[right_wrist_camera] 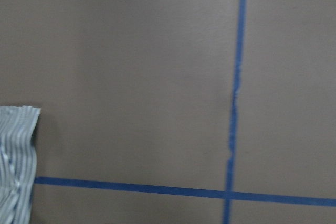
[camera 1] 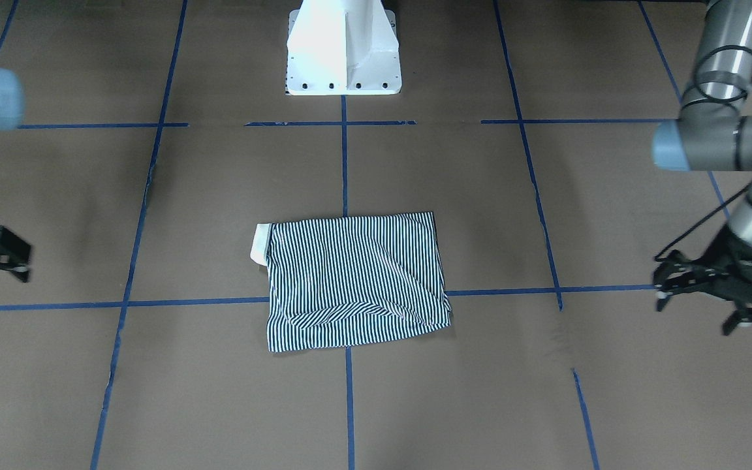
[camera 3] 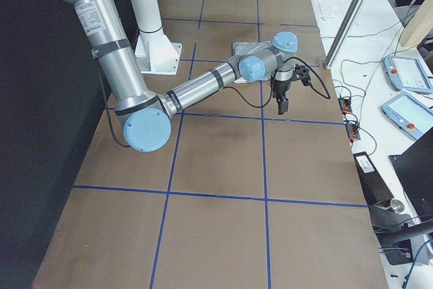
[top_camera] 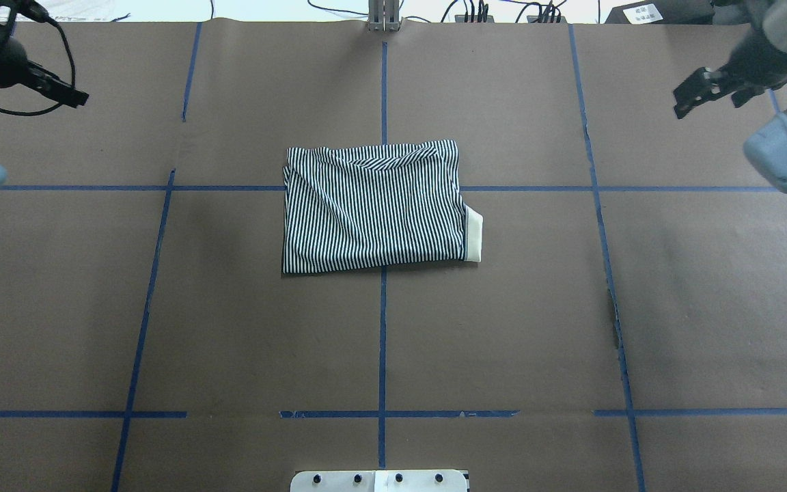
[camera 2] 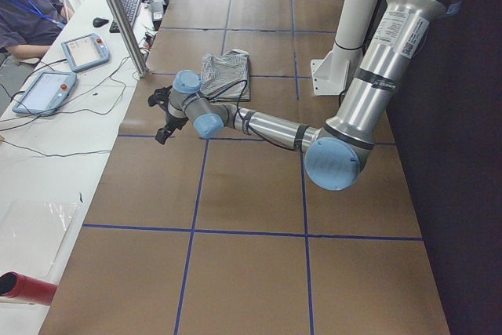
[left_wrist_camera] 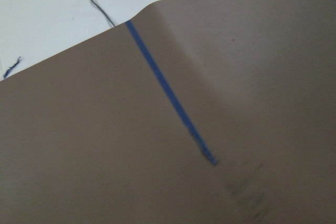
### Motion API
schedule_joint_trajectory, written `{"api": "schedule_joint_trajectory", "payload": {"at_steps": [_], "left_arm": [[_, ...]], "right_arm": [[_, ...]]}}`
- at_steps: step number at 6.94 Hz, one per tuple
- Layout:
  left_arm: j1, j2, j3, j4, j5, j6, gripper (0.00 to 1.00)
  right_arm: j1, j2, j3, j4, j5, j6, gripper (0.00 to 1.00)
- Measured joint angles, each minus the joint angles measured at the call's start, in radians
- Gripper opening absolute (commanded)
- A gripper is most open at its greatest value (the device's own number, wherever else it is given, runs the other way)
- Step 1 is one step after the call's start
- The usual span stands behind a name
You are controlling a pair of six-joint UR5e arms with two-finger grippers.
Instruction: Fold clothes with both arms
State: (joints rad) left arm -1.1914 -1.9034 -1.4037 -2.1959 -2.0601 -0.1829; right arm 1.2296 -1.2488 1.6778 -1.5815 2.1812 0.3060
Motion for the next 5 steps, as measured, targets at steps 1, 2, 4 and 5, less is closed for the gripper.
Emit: {"api": "schedule_joint_trajectory", "payload": {"at_steps": [1, 2, 4, 5], "left_arm": [[-0.082, 0.056, -0.001, 0.003, -0.057, 0.111, 1.00], [-0.156, 0.111, 0.001, 0.018, -0.137, 0.172, 1.00], [-0.246, 0.212, 0.017, 0.102, -0.251, 0.203, 1.00], [-0.284, 0.245, 0.022, 0.140, -0.275, 0.208, 1.00]], "right_arm": [[0.087, -0.077, -0.012, -0.002, 0.014, -0.169, 1.00], [0.155, -0.158, -0.025, -0.001, 0.039, -0.290, 1.00], [0.221, -0.324, -0.038, 0.015, 0.064, -0.365, 1.00], [0.239, -0.378, -0.029, 0.017, 0.068, -0.367, 1.00]]}}
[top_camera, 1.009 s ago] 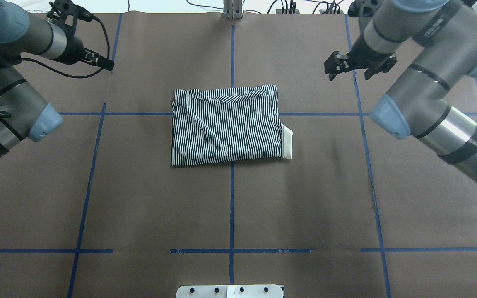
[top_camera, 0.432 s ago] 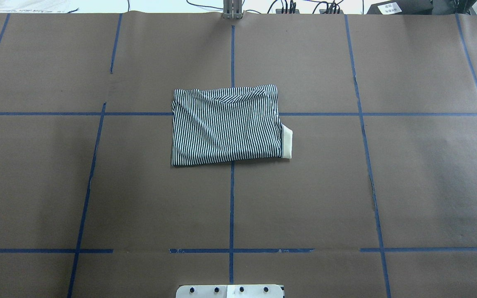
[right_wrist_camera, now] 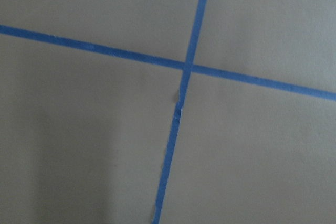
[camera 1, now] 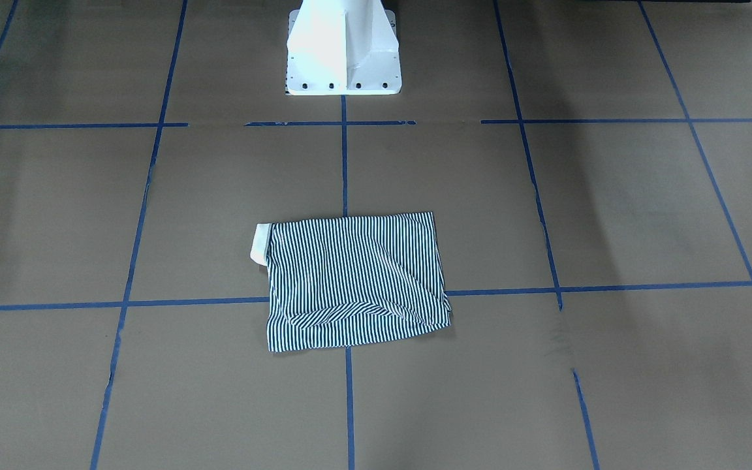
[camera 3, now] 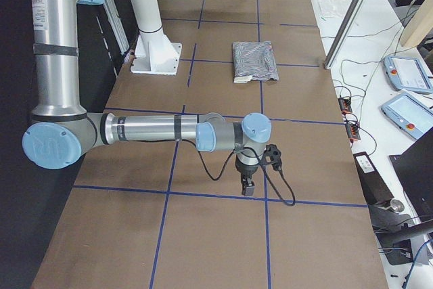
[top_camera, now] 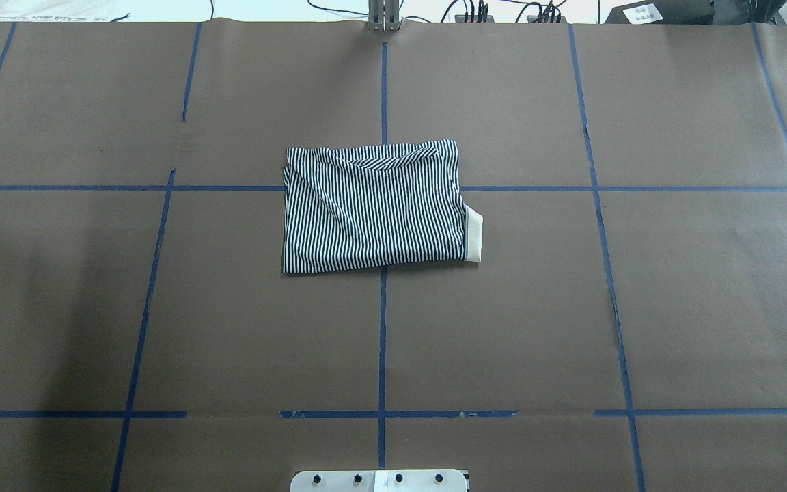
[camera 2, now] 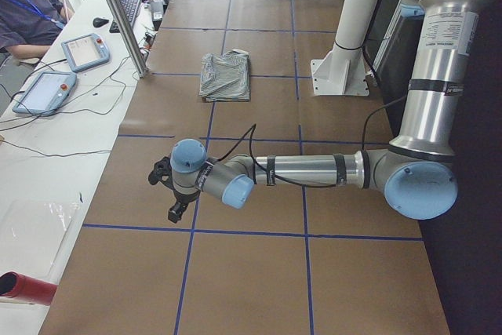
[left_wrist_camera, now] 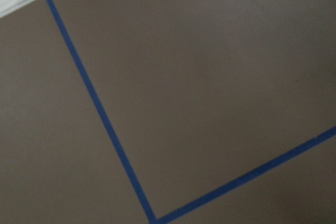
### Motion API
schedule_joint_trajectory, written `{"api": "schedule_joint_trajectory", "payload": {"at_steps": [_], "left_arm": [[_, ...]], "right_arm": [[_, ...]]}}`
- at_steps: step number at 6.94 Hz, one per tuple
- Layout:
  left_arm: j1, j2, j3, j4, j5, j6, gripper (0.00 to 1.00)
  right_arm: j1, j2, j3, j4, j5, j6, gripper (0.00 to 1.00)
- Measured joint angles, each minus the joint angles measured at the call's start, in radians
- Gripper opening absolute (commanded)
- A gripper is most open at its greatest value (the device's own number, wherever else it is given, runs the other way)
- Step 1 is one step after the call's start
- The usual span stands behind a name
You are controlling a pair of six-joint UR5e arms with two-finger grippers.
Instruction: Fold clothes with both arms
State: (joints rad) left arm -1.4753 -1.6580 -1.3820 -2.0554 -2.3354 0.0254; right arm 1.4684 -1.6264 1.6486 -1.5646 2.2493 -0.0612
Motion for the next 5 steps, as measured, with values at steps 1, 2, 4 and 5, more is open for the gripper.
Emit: {"api": "schedule_joint_trajectory", "payload": {"at_steps": [1, 2, 4, 5], "left_arm": [[-0.017, 0.017, -0.004, 0.061, -0.019, 0.003, 1.00], [-0.025, 0.026, -0.037, 0.171, -0.029, 0.004, 1.00], [-0.028, 0.064, -0.129, 0.334, -0.033, 0.019, 1.00], [-0.027, 0.078, -0.151, 0.355, -0.033, 0.028, 1.00]], "right_arm": [[0.014, -0.028, 0.022, -0.004, 0.003, 0.012, 1.00], [0.021, -0.052, 0.039, -0.004, 0.010, 0.035, 1.00], [0.024, -0.078, 0.057, 0.000, 0.041, 0.057, 1.00], [0.025, -0.081, 0.058, 0.001, 0.053, 0.059, 1.00]]}}
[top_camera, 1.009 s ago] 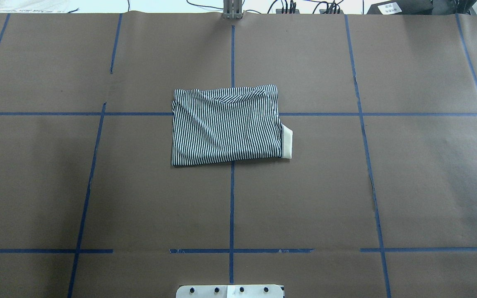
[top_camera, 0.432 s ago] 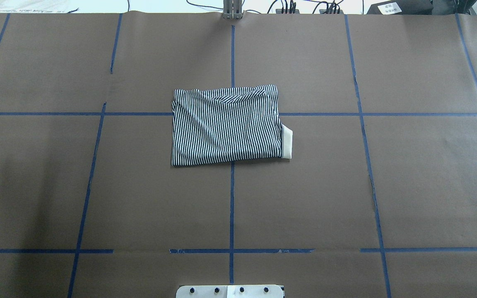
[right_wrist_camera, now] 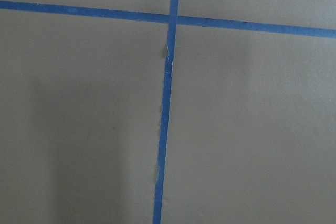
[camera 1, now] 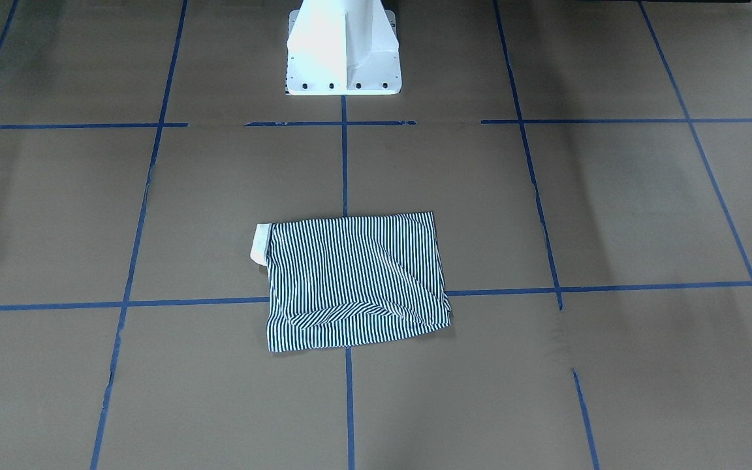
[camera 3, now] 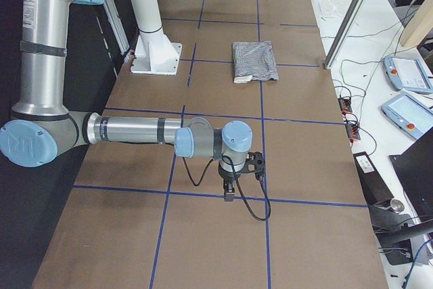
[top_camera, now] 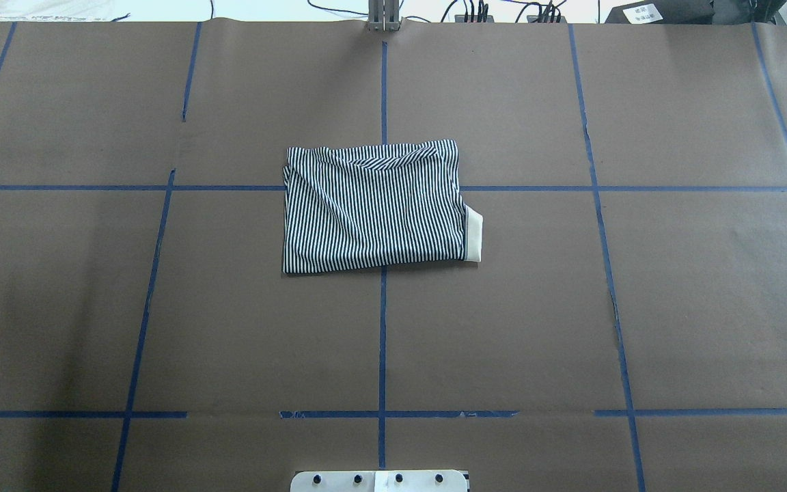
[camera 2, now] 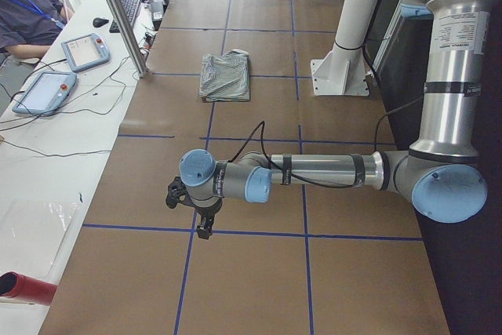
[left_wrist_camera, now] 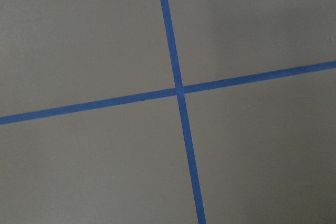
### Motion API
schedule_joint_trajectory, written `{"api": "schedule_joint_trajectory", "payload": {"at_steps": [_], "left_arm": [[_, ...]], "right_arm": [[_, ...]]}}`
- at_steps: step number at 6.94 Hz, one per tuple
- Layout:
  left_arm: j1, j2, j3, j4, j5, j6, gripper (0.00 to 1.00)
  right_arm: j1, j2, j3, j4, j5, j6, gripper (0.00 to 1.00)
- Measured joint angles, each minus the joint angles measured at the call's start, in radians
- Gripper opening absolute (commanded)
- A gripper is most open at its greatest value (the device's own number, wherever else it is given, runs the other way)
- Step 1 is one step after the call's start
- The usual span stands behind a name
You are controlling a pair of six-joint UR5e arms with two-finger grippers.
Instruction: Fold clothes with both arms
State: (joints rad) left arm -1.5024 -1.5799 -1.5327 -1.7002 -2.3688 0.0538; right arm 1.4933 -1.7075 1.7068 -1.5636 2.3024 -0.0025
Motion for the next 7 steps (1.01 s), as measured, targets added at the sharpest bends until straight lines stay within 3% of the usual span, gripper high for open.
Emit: {"api": "schedule_joint_trajectory", "payload": {"at_steps": [7], "left_arm": [[-0.002, -0.008, -0.029, 0.031, 0.006, -0.002, 1.00]], "right_arm": [[0.034, 0.008, 0.003, 0.003, 0.000, -0.001, 1.00]]}}
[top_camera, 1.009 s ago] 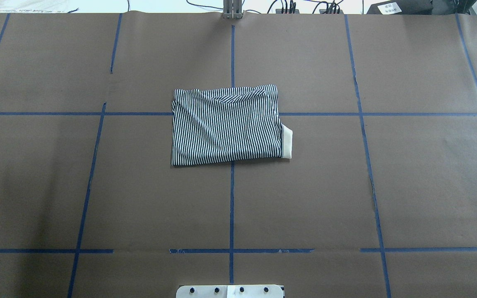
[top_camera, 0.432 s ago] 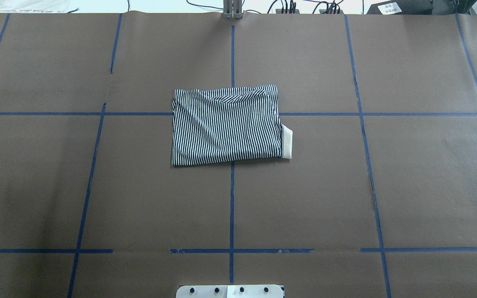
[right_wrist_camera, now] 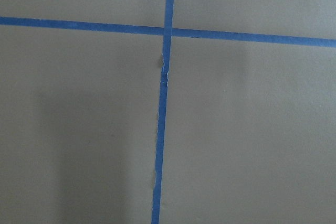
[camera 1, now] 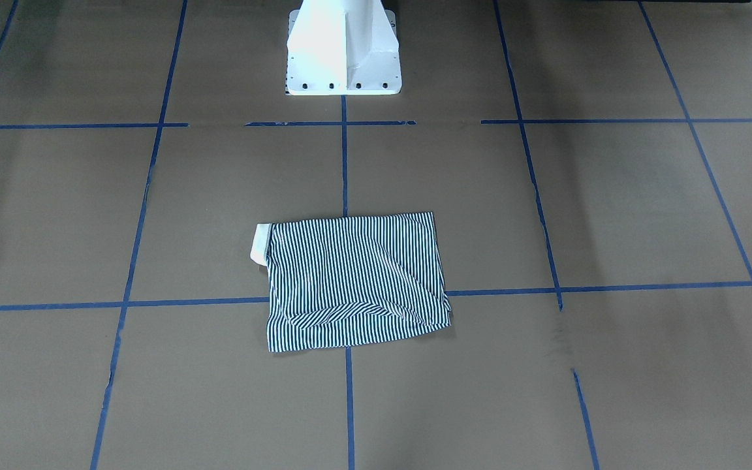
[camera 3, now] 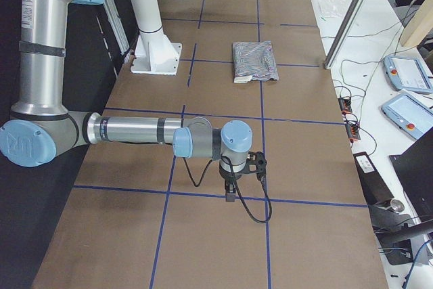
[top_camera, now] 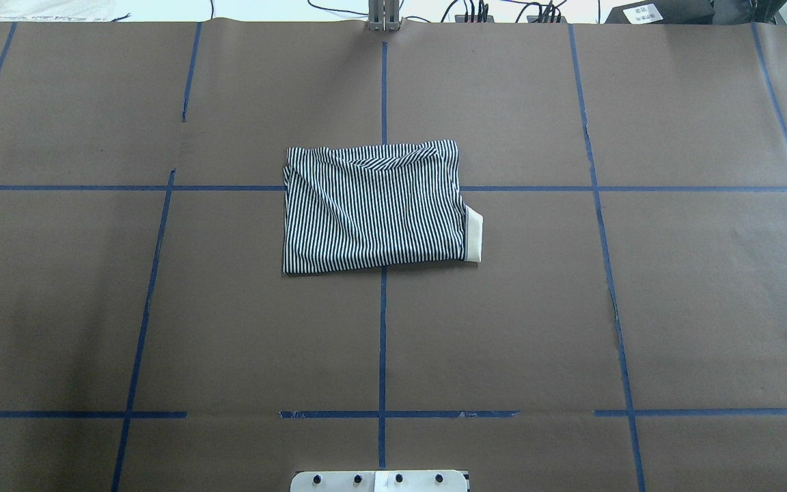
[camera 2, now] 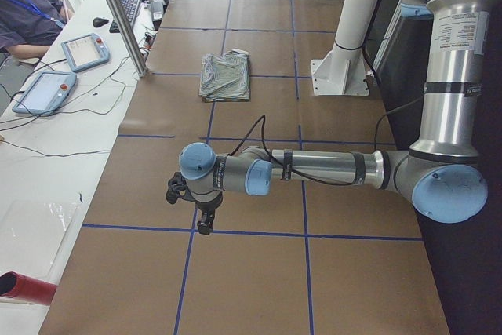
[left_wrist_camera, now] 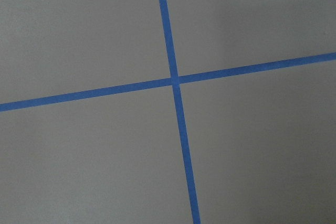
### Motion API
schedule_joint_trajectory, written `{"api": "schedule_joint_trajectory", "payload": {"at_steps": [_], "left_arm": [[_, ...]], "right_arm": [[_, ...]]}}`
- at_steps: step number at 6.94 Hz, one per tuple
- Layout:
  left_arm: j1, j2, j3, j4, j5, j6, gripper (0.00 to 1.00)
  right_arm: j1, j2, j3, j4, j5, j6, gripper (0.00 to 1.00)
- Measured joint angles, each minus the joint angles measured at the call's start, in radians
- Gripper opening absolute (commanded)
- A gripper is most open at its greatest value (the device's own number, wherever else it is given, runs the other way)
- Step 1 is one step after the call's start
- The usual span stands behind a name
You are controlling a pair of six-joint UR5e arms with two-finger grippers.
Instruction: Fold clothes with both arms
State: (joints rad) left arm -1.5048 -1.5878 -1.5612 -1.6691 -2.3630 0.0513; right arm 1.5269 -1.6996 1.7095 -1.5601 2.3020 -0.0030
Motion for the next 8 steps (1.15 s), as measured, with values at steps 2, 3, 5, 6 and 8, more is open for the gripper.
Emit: {"api": "schedule_joint_trajectory", "payload": {"at_steps": [2, 3, 5, 6, 8], "left_arm": [[0.001, 0.008, 0.012, -0.061, 0.012, 0.000, 1.00], [0.001, 0.012, 0.016, -0.075, 0.024, 0.000, 1.00], [0.001, 0.014, 0.015, -0.082, 0.067, 0.001, 1.00], [0.001, 0.014, 0.013, -0.082, 0.090, 0.000, 1.00], [0.001, 0.013, 0.009, -0.083, 0.106, -0.001, 1.00]], "right_arm": [[0.001, 0.000, -0.001, 0.001, -0.003, 0.000, 1.00], [0.001, 0.000, -0.002, 0.001, -0.004, 0.000, 1.00], [0.001, -0.002, -0.004, 0.002, -0.004, 0.000, 1.00], [0.001, -0.003, -0.005, 0.002, -0.004, 0.000, 1.00], [0.001, -0.007, -0.007, 0.002, -0.003, 0.000, 1.00]]}}
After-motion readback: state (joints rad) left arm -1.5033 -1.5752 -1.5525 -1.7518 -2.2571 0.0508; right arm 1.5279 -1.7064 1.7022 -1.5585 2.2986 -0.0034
